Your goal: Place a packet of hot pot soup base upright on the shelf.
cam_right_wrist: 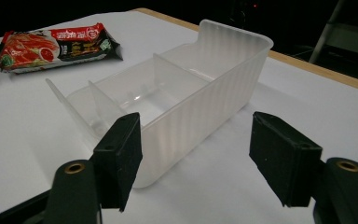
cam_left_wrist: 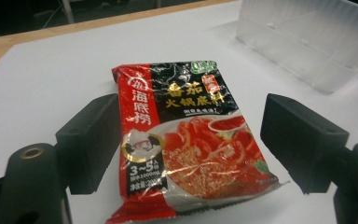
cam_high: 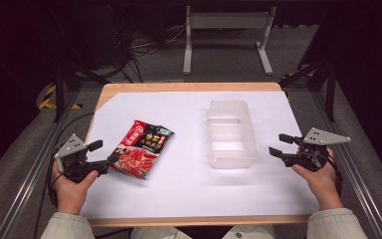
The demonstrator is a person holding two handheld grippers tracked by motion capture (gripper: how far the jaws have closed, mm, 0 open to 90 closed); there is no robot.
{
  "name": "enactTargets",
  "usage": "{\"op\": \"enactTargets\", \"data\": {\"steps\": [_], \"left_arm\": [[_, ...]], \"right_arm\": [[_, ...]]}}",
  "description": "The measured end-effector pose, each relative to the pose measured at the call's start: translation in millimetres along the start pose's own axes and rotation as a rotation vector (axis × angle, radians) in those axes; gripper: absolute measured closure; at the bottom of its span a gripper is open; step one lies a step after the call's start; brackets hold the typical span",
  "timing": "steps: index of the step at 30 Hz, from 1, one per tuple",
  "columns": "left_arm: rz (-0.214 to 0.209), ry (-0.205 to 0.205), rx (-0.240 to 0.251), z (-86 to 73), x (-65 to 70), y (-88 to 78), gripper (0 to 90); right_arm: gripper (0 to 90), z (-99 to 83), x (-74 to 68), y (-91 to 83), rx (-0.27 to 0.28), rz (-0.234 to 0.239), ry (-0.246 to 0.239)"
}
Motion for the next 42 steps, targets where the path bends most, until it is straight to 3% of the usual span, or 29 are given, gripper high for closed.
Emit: {"op": "enactTargets", "data": {"steps": [4, 5, 7, 8, 11, 18, 20, 26, 31, 32, 36, 40, 42], "left_arm": [[-0.013, -0.022, -0.001, 6.8, -4.4, 5.6, 20.5], [0.004, -0.018, -0.013, 9.9, -8.6, 10.6, 20.5], [0.077, -0.002, -0.093, 10.3, -18.0, 22.8, 18.0], [0.082, -0.001, -0.096, 11.0, -21.2, 27.6, 17.4], [0.051, -0.035, -0.094, 13.2, -26.4, 36.9, 17.9], [0.046, -0.02, -0.059, 23.1, -34.3, 46.5, 17.3], [0.039, -0.035, -0.052, 25.8, -35.5, 50.3, 17.4], [0.053, -0.064, -0.108, 30.5, -39.1, 68.6, 19.0], [0.077, -0.031, -0.162, 32.2, -35.6, 85.6, 17.2], [0.08, -0.034, -0.154, 33.5, -35.3, 88.5, 17.2], [0.065, -0.06, -0.15, 36.9, -36.4, 97.4, 18.0], [0.057, -0.07, -0.182, 34.3, -40.5, 107.8, 18.8], [0.047, -0.102, -0.187, 32.7, -41.8, 111.9, 19.2]], "right_arm": [[34.4, -1.1, 1.3, -1.2, 0.001, -0.005, 0.005], [34.4, -1.8, 1.5, -1.3, -0.001, -0.007, 0.007], [34.0, -3.1, 2.4, -1.1, -0.008, -0.013, 0.007], [33.8, -3.0, 2.5, -0.7, -0.009, -0.015, 0.007], [33.4, -1.3, 1.8, 0.4, -0.005, -0.012, 0.006], [33.3, -1.2, 1.2, 1.8, -0.012, -0.014, 0.004], [33.3, -1.9, 1.2, 1.4, -0.014, -0.017, 0.003], [34.0, -1.6, 0.4, 1.1, -0.014, -0.01, 0.004], [34.1, -2.0, 0.0, 3.1, -0.022, -0.004, 0.002], [34.2, -2.1, 0.0, 3.2, -0.022, -0.004, 0.002], [34.6, -3.2, 0.4, 3.6, -0.023, 0.002, 0.009], [35.7, -3.2, -0.1, 4.6, -0.023, 0.008, 0.007], [35.8, -3.6, -0.6, 5.8, -0.026, 0.013, 0.008]]}}
Point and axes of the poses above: each handheld gripper's, and its own axes: y roughly forward along the jaws, z roughly out of its top, x roughly to its right, the point moved 6 cm from there along y, roughly forward along the jaws, and after that the axes turned 12 degrees about z, right-handed, at the moved point
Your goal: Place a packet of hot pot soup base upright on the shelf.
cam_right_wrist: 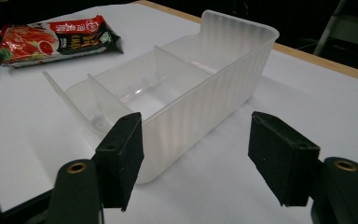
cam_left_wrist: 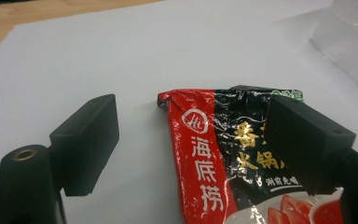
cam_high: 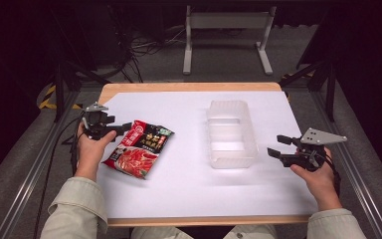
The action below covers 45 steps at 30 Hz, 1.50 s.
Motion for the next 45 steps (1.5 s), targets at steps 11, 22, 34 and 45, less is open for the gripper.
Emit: {"op": "enactTargets", "data": {"steps": [11, 22, 34, 45], "left_arm": [[-0.024, 0.019, -0.057, -9.5, -5.4, 21.4, 36.3], [-0.011, -0.01, -0.13, -12.7, -4.2, 40.0, 41.9], [-0.06, -0.084, -0.245, -21.8, -9.3, 55.1, 47.1], [-0.109, -0.069, -0.28, -25.1, -2.4, 57.4, 52.8]], "right_arm": [[35.9, -3.2, -2.6, 5.0, -0.023, 0.011, -0.001], [35.9, -5.4, -2.8, 5.3, -0.035, 0.007, -0.004], [35.8, -13.0, -5.2, -2.7, -0.053, -0.02, -0.003], [35.1, -14.2, -5.7, -2.5, -0.058, -0.02, -0.003]]}}
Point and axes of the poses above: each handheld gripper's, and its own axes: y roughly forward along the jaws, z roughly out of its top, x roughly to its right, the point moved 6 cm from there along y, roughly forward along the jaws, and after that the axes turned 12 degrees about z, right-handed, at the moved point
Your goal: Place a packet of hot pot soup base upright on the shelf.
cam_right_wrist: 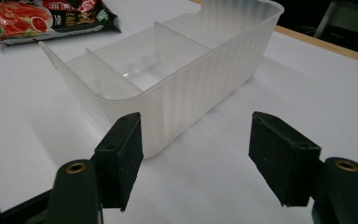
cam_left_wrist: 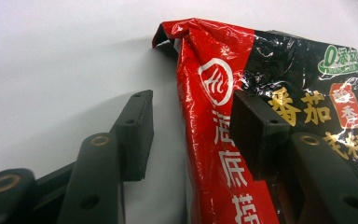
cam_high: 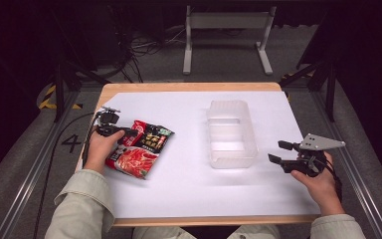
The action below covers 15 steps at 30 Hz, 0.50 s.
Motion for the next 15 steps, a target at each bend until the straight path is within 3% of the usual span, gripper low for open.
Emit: {"op": "enactTargets", "data": {"steps": [4, 11, 12, 15], "left_arm": [[-0.031, 0.021, -0.002, -0.7, 2.3, 0.2, 64.0], [-0.019, 0.045, -0.008, -0.4, 4.1, -2.0, 79.5], [-0.02, 0.028, -0.018, 0.1, 3.8, -4.0, 81.6], [-0.006, 0.033, -0.039, 3.0, 5.4, -7.0, 86.0]], "right_arm": [[34.6, -0.6, -0.1, 2.0, -0.004, 0.003, -0.001], [34.3, -1.4, -0.8, 3.6, -0.008, 0.008, -0.002], [34.3, -1.5, -0.7, 3.5, -0.008, 0.008, -0.002], [34.3, -1.6, -0.4, 3.4, -0.008, 0.007, -0.001]]}}
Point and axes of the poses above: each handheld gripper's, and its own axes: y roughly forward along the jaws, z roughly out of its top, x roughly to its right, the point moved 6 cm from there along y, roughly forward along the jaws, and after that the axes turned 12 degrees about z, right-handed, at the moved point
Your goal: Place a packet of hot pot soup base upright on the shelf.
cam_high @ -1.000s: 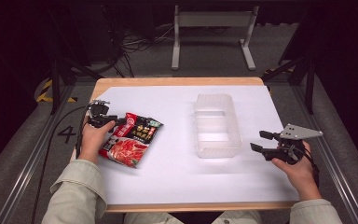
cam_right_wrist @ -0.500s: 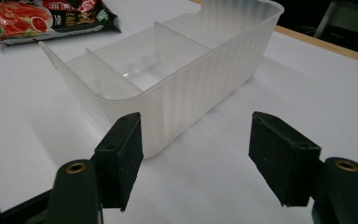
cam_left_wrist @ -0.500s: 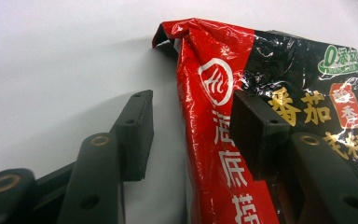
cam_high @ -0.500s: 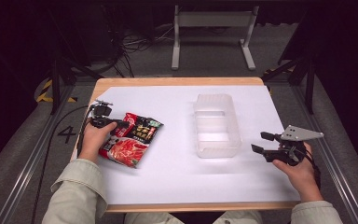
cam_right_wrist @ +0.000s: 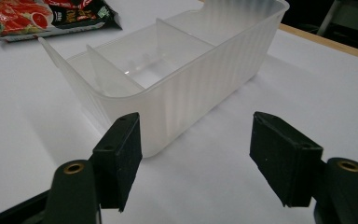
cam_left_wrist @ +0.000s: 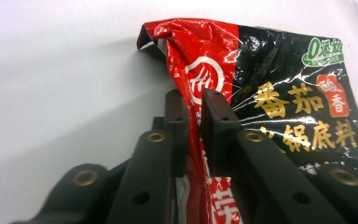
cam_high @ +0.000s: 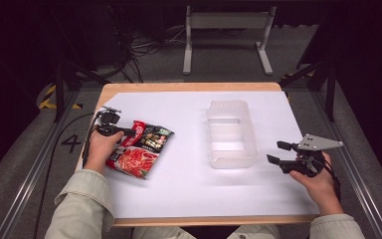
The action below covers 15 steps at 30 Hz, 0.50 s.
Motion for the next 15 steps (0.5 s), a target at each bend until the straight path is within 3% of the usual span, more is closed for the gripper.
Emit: {"op": "enactTargets", "data": {"steps": [2, 5, 12, 15], "left_arm": [[0.023, 0.029, -0.001, 4.5, 5.8, -4.6, 86.6], [0.003, 0.053, 0.042, 13.2, 18.2, -14.5, 88.1], [0.013, 0.118, 0.091, 22.9, 38.2, -31.9, 88.4], [0.018, 0.158, 0.138, 27.0, 50.9, -47.8, 88.4]], "right_arm": [[34.3, -0.4, 0.0, 0.5, -0.001, 0.002, 0.0], [34.3, -1.3, -0.1, 1.2, -0.007, 0.002, 0.0], [34.3, 0.0, -0.8, -2.1, 0.003, -0.001, -0.001], [34.3, -0.3, -1.2, -3.9, 0.006, -0.003, -0.002]]}}
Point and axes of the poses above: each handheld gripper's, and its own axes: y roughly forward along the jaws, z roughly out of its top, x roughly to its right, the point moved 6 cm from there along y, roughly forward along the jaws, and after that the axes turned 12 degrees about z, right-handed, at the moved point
